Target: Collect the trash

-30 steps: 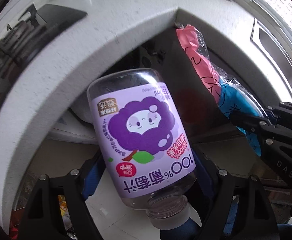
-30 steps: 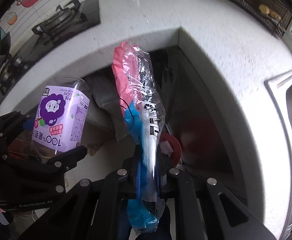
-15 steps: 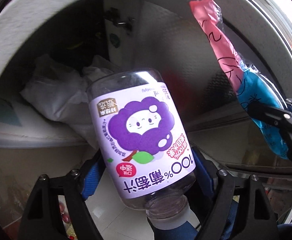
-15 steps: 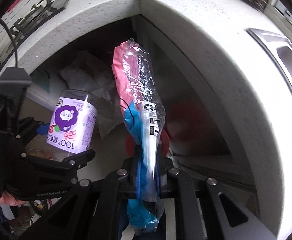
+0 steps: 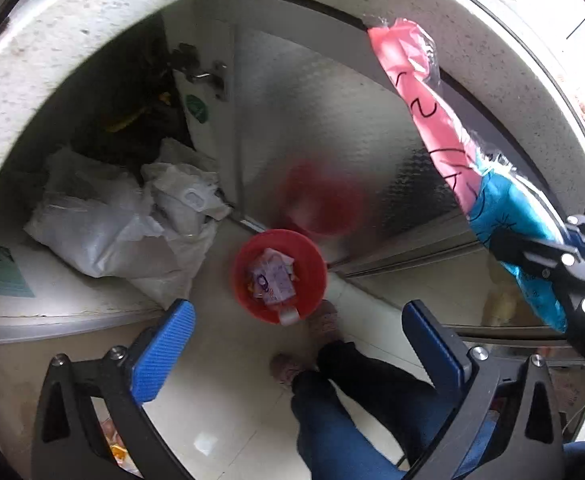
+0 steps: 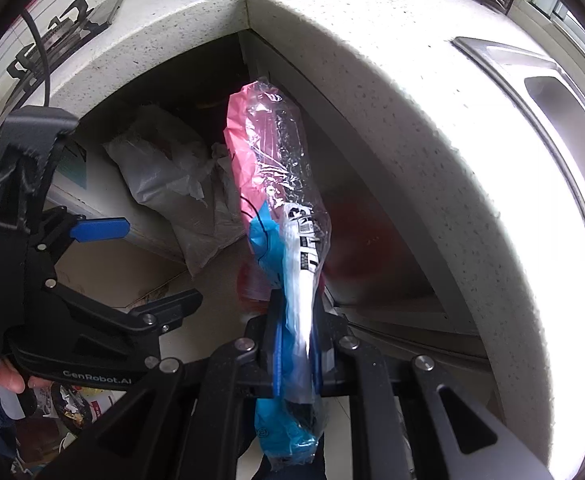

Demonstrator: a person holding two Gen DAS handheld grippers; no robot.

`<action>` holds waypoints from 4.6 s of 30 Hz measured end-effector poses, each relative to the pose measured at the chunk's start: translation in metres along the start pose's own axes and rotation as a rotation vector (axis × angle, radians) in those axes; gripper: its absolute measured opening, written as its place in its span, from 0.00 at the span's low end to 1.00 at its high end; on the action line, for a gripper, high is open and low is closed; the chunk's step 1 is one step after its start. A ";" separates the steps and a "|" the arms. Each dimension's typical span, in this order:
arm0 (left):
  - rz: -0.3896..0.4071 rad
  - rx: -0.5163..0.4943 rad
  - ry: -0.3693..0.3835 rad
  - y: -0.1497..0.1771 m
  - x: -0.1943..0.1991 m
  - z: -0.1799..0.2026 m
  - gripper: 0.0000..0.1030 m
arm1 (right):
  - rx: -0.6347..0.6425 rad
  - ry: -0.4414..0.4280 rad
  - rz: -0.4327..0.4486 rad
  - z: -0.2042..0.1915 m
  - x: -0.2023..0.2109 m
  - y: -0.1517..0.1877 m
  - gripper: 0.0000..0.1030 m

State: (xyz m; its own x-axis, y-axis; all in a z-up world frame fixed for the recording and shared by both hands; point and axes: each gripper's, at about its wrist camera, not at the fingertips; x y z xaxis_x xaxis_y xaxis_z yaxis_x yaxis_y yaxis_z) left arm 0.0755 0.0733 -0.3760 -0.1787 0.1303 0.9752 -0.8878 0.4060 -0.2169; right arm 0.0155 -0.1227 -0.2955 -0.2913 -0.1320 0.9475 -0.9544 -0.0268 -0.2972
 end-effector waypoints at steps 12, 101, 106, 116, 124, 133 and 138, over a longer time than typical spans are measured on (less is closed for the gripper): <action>0.019 0.123 -0.077 0.026 0.024 -0.040 1.00 | 0.071 -0.058 -0.069 -0.016 -0.031 -0.006 0.10; 0.677 0.309 -0.427 0.175 0.460 0.188 1.00 | 0.167 -0.017 0.583 0.005 0.378 0.156 0.99; 0.681 0.299 -0.420 0.185 0.463 0.192 1.00 | 0.165 -0.012 0.591 -0.004 0.378 0.165 0.99; 0.695 0.316 -0.419 0.198 0.468 0.192 1.00 | 0.158 -0.001 0.591 -0.018 0.378 0.176 0.99; 0.677 0.324 -0.392 0.208 0.464 0.192 1.00 | 0.143 0.005 0.584 -0.022 0.376 0.182 0.99; 0.659 0.327 -0.391 0.211 0.461 0.197 1.00 | 0.146 0.004 0.583 -0.019 0.378 0.185 0.99; 0.656 0.322 -0.389 0.211 0.461 0.201 1.00 | 0.135 0.009 0.579 -0.022 0.379 0.190 0.99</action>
State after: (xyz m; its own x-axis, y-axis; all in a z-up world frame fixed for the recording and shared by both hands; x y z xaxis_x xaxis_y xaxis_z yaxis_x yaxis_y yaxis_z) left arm -0.2799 0.0371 0.0360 -0.7842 -0.0957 0.6130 -0.6196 0.0701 -0.7818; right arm -0.2774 -0.1562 0.0097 -0.7633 -0.1540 0.6274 -0.6235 -0.0787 -0.7779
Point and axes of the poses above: each gripper's, at about its wrist camera, not at the fingertips, and x roughly against the way its jaws point, z to its right, y to its underside, and after that the axes turned 8 degrees about -y, right-handed
